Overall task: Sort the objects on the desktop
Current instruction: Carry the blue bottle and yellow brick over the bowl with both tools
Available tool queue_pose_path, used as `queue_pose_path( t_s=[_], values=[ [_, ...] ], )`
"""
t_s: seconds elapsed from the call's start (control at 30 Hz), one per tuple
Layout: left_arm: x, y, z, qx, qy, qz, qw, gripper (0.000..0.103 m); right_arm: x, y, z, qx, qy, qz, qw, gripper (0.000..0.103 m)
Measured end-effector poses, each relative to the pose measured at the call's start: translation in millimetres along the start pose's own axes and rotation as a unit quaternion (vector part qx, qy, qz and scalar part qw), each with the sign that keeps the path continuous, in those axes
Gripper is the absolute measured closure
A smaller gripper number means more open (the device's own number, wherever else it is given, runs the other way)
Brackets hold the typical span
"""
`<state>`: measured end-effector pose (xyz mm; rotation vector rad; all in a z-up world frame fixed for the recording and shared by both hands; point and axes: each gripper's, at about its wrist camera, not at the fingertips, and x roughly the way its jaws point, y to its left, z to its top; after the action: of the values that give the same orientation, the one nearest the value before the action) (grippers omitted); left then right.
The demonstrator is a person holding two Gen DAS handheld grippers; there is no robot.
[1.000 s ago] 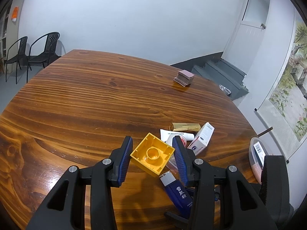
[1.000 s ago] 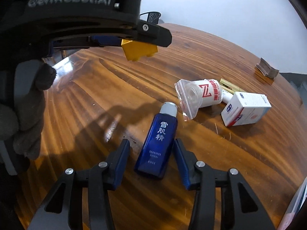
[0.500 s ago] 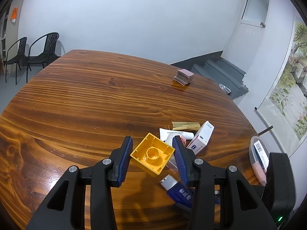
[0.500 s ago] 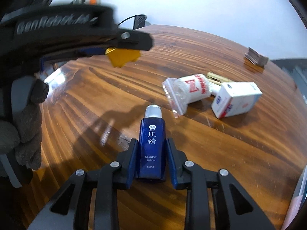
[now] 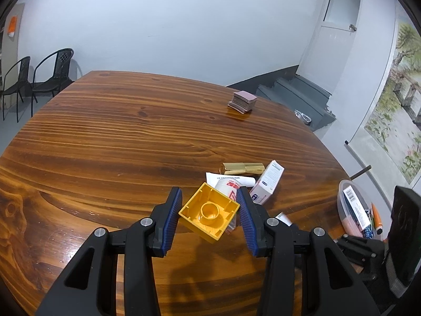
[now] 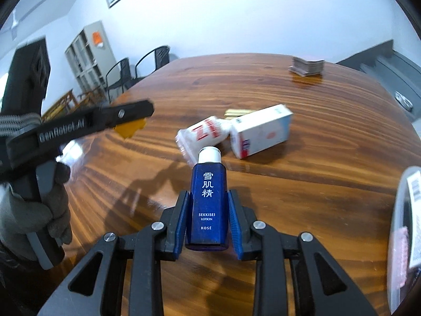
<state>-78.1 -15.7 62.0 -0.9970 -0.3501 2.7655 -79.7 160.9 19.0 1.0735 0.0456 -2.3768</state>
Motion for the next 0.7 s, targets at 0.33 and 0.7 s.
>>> queue_pose_path(
  t_s=[0.33,0.7],
  values=[
    [7,-27,-8,0.018,0.013,-0.021,0.9995,0.057,-43,-38,-4,0.058,-0.055,-0.028,0.996,0.071],
    [22,-72,-19,0.046,0.036,-0.048,0.9971,0.057,-87,-81,-18,0.109,-0.107,-0.063,0.986,0.071]
  ],
)
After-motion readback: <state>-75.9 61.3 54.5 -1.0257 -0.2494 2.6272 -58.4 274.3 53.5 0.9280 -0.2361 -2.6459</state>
